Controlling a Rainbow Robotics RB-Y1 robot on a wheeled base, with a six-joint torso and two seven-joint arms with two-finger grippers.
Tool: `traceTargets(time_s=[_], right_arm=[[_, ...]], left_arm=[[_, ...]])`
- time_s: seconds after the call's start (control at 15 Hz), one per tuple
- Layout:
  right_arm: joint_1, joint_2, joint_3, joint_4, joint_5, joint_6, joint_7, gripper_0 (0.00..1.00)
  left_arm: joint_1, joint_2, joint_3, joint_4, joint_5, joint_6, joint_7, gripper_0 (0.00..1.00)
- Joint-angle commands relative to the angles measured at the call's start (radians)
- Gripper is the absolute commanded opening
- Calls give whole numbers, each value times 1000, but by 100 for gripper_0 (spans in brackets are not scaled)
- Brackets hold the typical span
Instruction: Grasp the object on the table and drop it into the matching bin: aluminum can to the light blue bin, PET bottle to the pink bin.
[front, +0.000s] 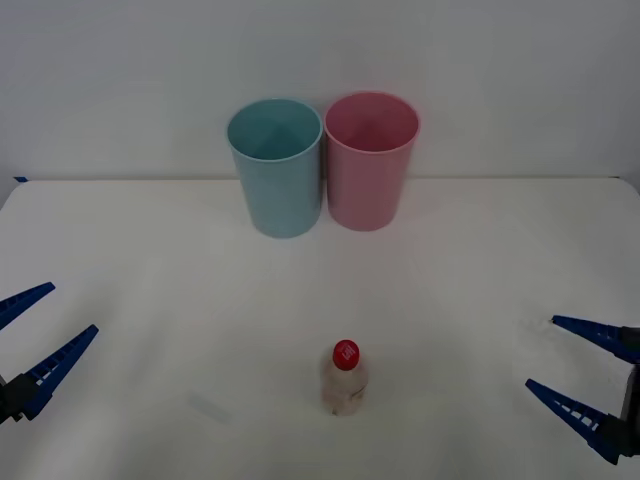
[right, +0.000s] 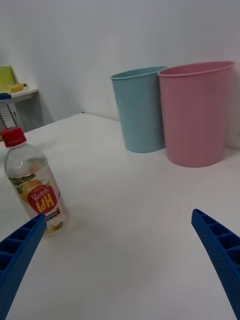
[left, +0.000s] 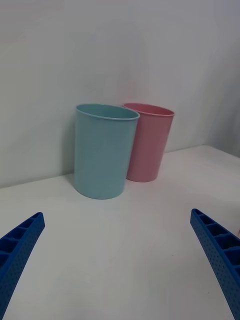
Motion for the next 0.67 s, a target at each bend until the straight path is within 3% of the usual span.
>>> traceTargets(time_s=[0.07,0.67], right_arm=[[-63,-17,74,61,1,-40,36,100],[-218,-20,301,195,0,-43,338,100]], left_arm=[[0,0,0,0,0,0,0,100],[0,0,0,0,0,0,0,100]])
